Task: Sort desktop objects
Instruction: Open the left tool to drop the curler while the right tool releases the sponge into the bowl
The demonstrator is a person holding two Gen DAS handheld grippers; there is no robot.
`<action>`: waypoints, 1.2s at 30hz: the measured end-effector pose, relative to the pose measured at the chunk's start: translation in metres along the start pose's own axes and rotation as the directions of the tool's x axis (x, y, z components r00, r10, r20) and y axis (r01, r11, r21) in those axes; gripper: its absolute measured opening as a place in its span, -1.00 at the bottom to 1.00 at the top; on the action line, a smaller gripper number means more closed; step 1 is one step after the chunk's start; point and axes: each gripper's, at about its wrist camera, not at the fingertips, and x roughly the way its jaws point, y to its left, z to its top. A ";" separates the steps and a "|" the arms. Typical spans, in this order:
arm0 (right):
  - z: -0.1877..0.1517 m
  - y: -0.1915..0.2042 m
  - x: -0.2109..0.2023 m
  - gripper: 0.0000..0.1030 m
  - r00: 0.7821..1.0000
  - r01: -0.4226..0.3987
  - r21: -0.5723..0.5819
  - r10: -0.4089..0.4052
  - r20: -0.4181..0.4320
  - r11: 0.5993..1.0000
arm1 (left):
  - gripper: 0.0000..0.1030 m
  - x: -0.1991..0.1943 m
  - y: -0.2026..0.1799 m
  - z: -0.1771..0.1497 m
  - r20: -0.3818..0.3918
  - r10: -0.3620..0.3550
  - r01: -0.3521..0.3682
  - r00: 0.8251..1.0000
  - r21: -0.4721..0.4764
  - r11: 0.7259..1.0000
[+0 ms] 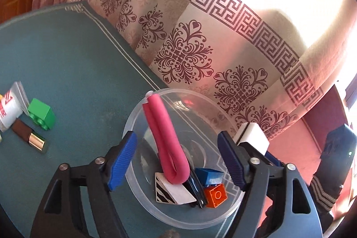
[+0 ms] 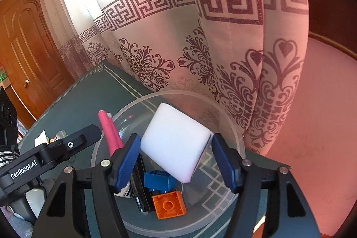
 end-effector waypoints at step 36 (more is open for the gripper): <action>-0.005 0.030 -0.017 0.55 0.999 -0.028 -0.045 0.029 0.028 0.999 | 0.58 -0.044 0.009 0.013 0.136 -0.050 0.055 0.989 -0.030 0.998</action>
